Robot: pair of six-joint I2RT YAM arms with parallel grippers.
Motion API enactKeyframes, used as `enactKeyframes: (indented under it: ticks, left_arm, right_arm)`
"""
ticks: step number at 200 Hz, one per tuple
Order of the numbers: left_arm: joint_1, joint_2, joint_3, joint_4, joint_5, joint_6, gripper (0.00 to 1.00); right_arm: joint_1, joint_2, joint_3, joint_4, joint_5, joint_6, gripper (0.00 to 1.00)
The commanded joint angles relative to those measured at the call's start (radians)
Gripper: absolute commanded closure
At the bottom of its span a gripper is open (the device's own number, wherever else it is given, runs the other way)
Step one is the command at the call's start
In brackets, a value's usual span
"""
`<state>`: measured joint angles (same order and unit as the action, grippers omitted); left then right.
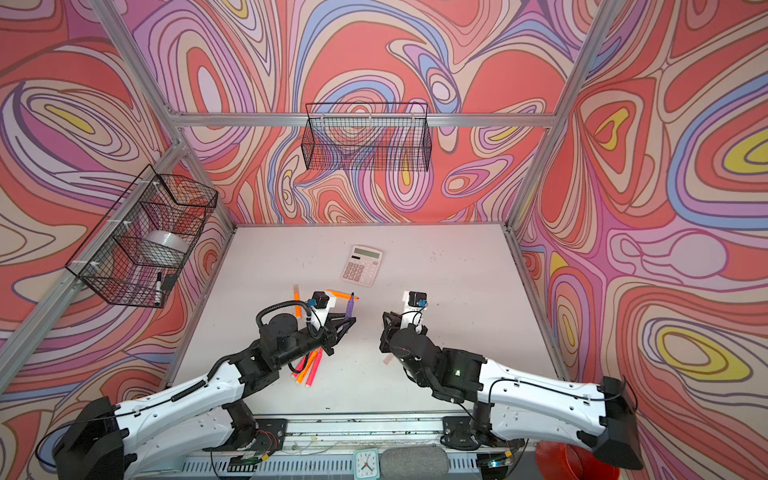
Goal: Insert the pens into the pen caps
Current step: 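Lower the right gripper onto a pink cap and grasp it, then lift the pink cap with the right gripper over the purple marker tip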
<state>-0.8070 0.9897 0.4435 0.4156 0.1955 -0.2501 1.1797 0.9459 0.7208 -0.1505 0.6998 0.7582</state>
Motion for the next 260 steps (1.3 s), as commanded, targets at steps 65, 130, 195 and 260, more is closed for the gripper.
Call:
enactKeyframes:
  ticks: [65,130,195,260]
  left_arm:
    - [-0.002,0.027,0.05,0.048,0.232,0.026,1.0]
    - [-0.002,0.013,0.039,0.061,0.234,0.025,1.0]
    - [-0.003,0.003,0.025,0.084,0.239,0.026,1.0]
    - [-0.002,-0.009,0.016,0.094,0.236,0.023,1.0]
  right_arm:
    - [0.003,0.074,-0.016,0.602,-0.132,-0.346,1.0]
    - [0.003,0.12,0.008,0.617,-0.109,-0.346,1.0]
    - [0.001,0.115,-0.021,0.61,-0.009,-0.292,1.0]
    - [-0.006,0.135,-0.039,0.623,0.003,-0.263,1.0]
